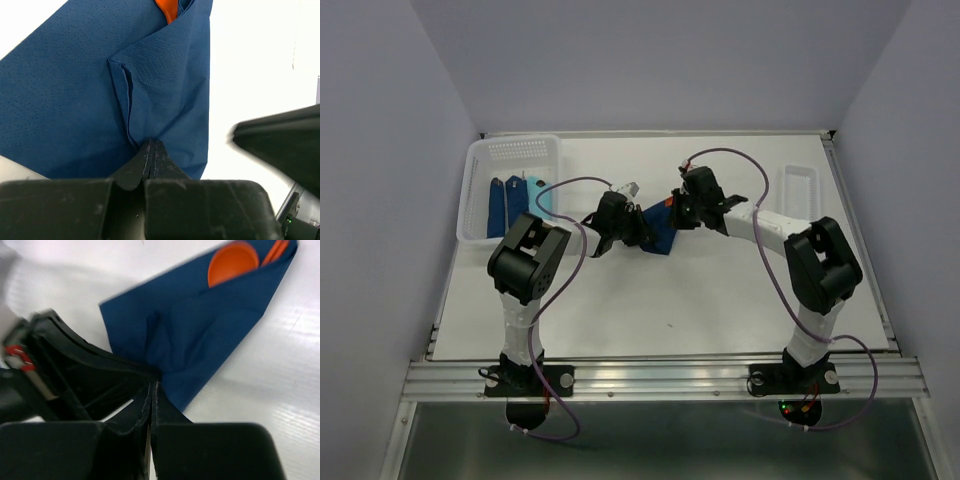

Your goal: Place the utensils on the paper napkin and roll it up

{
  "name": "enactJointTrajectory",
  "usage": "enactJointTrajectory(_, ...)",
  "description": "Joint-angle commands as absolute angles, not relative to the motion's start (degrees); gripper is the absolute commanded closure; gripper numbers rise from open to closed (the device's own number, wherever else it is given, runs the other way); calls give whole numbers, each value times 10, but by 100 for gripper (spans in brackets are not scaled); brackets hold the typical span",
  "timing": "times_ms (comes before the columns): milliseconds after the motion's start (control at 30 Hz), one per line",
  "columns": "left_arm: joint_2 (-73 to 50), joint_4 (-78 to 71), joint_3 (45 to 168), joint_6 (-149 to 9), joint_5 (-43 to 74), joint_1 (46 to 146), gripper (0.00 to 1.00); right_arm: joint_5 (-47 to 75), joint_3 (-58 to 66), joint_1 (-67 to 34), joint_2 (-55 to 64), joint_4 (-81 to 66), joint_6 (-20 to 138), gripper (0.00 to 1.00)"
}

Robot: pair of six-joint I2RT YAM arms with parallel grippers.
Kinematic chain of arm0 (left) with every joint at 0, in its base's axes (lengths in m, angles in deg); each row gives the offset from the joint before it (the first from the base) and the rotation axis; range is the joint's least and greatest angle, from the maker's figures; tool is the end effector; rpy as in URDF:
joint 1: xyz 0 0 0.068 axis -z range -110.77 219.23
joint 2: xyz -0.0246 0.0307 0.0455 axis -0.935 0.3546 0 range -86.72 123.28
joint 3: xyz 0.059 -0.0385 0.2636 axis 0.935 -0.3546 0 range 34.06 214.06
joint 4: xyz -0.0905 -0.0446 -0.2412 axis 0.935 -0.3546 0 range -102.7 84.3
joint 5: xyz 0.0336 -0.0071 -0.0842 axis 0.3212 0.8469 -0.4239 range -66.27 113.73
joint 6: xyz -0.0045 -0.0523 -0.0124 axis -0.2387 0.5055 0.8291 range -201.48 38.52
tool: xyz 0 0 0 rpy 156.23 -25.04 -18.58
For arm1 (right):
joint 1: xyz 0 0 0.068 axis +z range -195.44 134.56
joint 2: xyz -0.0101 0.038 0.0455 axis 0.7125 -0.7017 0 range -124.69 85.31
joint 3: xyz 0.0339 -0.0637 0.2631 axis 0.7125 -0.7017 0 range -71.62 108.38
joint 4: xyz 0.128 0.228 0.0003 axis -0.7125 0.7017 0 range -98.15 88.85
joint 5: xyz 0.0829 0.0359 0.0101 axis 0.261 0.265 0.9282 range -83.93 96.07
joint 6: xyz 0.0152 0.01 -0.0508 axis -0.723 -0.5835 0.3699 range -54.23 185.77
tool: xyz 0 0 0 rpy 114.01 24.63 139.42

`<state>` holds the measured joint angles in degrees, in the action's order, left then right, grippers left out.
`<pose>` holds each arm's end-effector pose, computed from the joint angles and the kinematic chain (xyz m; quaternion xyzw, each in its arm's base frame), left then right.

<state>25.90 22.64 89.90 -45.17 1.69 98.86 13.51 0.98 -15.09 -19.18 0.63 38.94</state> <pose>0.3412 -0.2095 0.1341 0.0485 0.8475 -0.4112 0.3320 0.3504 0.2103 0.2193 -0.0549 0.9056 0.2511 0.3375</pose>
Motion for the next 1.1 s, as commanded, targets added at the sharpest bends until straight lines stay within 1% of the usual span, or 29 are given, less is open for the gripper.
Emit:
enactJointTrajectory(0,253,203,881,-466,33,991,100,148,-12,-127,-206,-6,387,99)
enactJointTrajectory(367,246,203,880,-468,33,991,100,171,-17,-116,-226,-22,378,99)
enactJointTrajectory(800,232,197,886,-474,31,992,100,151,-46,-116,-279,-43,367,99)
enactJointTrajectory(1000,187,155,921,-478,24,992,100,136,-67,-116,-280,-45,365,99)
enactJointTrajectory(1067,166,130,938,-495,40,992,100,136,-69,-116,-280,-45,366,99)
